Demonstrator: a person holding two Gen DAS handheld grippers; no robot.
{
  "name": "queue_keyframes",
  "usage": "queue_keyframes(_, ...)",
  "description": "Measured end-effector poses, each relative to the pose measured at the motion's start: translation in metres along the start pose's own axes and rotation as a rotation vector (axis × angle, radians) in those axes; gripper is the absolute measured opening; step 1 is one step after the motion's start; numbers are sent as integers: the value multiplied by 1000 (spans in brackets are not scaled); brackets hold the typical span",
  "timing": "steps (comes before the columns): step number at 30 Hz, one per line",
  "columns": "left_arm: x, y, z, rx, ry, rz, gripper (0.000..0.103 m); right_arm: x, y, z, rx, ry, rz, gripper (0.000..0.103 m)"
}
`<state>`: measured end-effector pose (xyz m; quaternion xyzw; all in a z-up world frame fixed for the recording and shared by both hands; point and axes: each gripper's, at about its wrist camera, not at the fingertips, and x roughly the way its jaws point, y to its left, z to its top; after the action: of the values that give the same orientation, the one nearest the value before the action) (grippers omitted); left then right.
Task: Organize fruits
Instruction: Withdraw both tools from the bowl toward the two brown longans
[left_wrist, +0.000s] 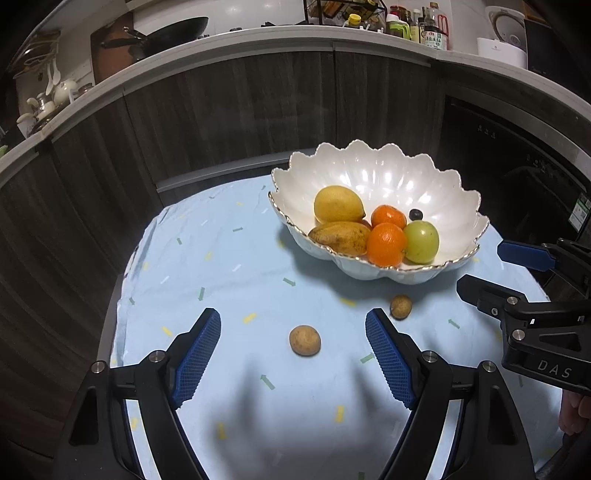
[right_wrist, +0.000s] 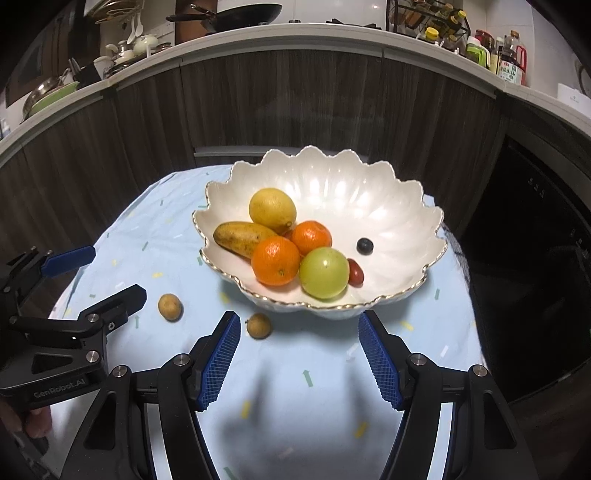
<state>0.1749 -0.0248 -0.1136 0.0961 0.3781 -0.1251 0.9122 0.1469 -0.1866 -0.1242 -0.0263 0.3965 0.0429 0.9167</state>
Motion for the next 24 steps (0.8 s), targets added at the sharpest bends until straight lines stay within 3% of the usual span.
queue_keyframes(24,37,6,-22,11,31,-14,74,40,17,-19,-33,24,27,66)
